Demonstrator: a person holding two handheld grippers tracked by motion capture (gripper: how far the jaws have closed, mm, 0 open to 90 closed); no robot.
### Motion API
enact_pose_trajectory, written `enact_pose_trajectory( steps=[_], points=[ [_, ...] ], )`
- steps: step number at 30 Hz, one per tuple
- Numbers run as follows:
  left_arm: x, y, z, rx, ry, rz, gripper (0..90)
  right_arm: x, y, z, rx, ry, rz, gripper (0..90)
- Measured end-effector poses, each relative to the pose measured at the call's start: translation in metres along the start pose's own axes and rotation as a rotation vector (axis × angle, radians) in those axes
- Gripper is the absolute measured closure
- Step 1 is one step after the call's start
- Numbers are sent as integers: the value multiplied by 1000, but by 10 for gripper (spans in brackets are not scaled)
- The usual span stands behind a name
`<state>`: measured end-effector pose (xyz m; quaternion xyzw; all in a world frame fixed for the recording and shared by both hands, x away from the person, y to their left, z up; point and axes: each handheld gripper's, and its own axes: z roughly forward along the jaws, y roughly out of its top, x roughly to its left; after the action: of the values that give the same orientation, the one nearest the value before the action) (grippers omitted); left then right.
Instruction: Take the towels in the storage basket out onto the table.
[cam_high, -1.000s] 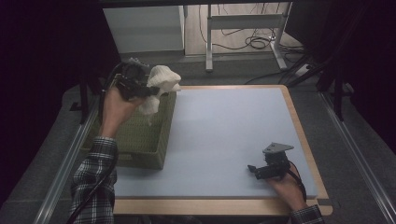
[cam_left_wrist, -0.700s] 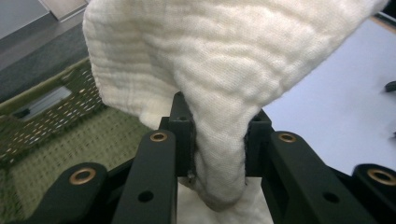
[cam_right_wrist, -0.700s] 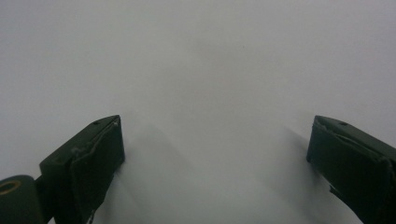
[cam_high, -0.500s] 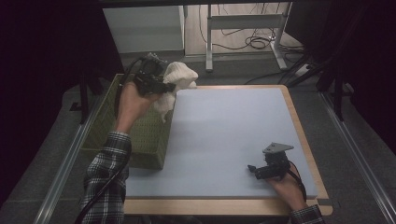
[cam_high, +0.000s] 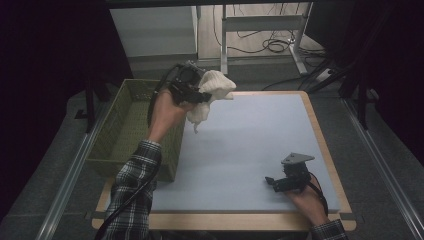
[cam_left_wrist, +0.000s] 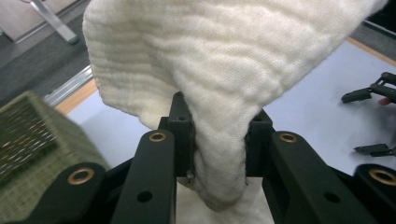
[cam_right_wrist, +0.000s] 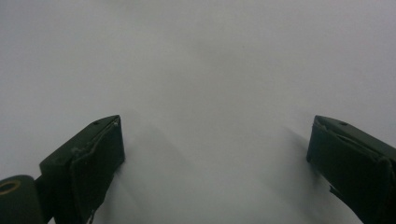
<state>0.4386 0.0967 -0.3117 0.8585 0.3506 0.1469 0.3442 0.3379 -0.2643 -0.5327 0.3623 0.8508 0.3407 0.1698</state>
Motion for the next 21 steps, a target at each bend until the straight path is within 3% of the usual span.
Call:
enact_pose_trajectory(
  steps=[10, 21],
  points=[
    [-24, 4, 42, 21, -63, 27, 712, 0, 0, 0, 0, 0, 0, 40],
    [-46, -4, 90, 73, -87, 51, 707, 0, 0, 0, -1, 1, 1, 40]
  ],
)
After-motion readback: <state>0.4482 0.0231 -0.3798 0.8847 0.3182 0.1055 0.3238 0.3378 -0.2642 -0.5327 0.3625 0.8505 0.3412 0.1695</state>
